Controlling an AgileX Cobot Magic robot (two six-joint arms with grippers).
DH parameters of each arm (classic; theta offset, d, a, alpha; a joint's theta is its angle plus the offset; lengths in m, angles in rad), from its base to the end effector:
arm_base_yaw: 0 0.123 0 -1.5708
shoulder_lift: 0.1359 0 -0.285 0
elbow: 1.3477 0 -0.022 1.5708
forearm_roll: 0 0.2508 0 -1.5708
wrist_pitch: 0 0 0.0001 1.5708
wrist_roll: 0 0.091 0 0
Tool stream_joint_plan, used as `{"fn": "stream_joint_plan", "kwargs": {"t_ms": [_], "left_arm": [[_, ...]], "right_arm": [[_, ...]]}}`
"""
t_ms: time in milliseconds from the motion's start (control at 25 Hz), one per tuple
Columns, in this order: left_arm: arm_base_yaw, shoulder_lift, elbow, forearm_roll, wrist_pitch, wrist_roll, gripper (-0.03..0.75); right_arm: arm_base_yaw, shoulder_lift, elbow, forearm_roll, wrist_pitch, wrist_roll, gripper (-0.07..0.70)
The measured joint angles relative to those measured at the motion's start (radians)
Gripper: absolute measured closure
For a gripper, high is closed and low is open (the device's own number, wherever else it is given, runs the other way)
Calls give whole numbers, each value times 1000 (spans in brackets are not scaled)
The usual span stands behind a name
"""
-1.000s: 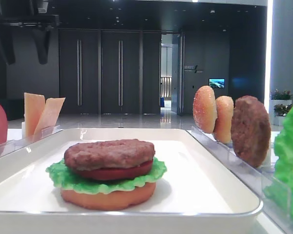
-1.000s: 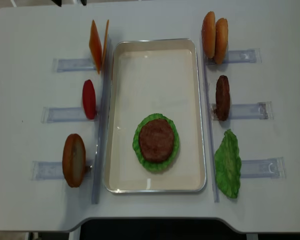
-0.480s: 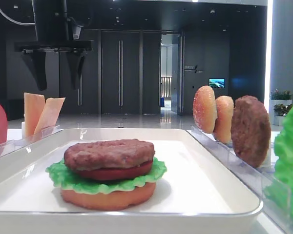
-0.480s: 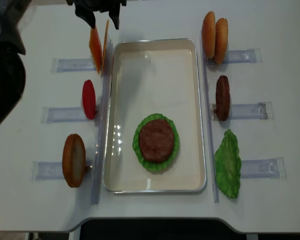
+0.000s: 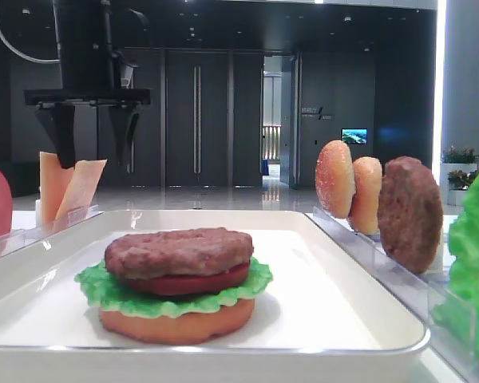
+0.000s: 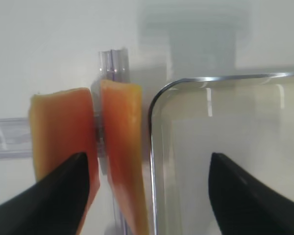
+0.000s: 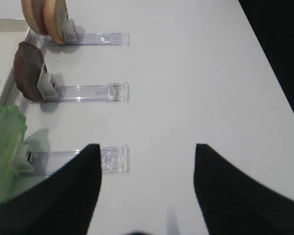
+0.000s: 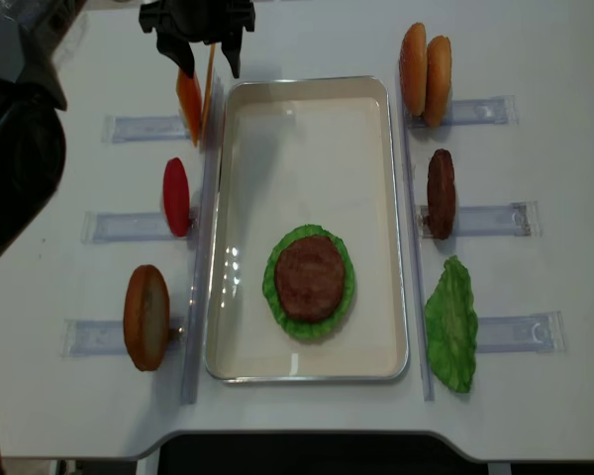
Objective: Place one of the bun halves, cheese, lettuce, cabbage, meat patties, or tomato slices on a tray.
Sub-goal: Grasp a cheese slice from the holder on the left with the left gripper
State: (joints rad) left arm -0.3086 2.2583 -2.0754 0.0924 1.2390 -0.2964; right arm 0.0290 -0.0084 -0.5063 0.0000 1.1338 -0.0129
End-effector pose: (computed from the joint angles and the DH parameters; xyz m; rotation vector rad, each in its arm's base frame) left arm 0.4617 -0.1388 0.2265 0.0462 2.8890 0.0234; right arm -0.0100 -0.0003 0.2731 -0.0440 2.1023 0.0097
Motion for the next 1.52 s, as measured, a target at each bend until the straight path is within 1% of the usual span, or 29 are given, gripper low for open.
{"fn": "stream_joint_plan", "kwargs": {"t_ms": [160,280,520,760,1120,1200,1520], "left_arm": [[0,19,0,-1,0,0,137],[0,24,0,-1,0,0,174],[0,31,0,-1,-2,13,324],[0,31,0,0,-2,19,428],[0,31,-1,4,-2,33,657],[0,30,-1,5,-1,43,678],[0,-13,-1,3,1,50,682]], "right_arm": [[0,0,0,0,0,0,231],[0,0,0,0,0,0,231],[0,0,0,0,0,0,231],[0,0,0,0,0,0,231],[0,0,0,0,0,0,231],[0,0,0,0,0,0,231],[0,0,0,0,0,0,231]]}}
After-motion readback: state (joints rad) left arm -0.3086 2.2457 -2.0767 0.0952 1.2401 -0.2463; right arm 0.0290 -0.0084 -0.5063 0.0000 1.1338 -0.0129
